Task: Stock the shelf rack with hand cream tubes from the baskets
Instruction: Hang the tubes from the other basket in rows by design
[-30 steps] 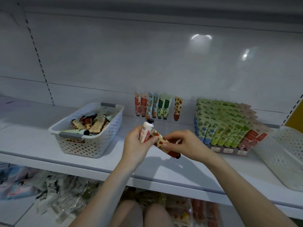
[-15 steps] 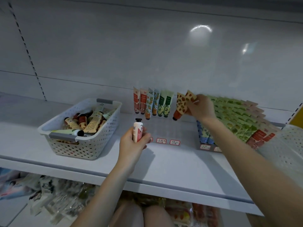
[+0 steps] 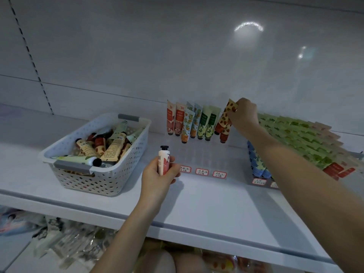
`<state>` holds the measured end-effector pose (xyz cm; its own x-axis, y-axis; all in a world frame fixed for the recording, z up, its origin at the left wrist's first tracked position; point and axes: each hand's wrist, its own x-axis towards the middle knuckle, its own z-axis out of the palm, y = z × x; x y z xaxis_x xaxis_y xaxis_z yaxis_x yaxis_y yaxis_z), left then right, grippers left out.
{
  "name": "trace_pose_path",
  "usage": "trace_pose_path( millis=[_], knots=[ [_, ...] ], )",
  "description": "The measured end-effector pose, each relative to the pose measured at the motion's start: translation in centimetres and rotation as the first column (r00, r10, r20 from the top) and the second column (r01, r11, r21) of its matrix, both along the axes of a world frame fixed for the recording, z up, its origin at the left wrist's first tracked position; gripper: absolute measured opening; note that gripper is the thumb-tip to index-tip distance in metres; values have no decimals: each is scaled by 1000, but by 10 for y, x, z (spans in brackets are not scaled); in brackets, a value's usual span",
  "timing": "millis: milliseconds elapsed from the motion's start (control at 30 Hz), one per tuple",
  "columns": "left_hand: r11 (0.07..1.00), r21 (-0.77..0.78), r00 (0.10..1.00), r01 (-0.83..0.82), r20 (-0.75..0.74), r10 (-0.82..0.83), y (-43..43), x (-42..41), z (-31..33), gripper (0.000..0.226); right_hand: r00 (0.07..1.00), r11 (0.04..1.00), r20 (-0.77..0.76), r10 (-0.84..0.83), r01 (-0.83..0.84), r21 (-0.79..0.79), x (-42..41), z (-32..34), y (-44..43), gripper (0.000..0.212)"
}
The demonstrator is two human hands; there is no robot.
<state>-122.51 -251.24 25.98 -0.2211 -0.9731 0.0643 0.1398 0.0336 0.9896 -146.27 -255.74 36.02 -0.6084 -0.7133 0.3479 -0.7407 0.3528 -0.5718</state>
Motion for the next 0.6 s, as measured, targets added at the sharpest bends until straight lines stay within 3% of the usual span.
trace_pose_path(
  millis=[200,367,600],
  knots=[
    [1000,15,1000,-1,-1,1,-3,0,-5,14,997,994,-76,20,-12,107,0,-8,-5,29],
    [1000,28,1000,-2,-2,2,-6,-1,-9,13,997,994,-67,46,-38,106,3,-9,-7,18],
    [1000,29,1000,2,6,-2,-8,-2,-12,11,990,989,-134,47,-27,145,3,-9,-10,21]
  ],
)
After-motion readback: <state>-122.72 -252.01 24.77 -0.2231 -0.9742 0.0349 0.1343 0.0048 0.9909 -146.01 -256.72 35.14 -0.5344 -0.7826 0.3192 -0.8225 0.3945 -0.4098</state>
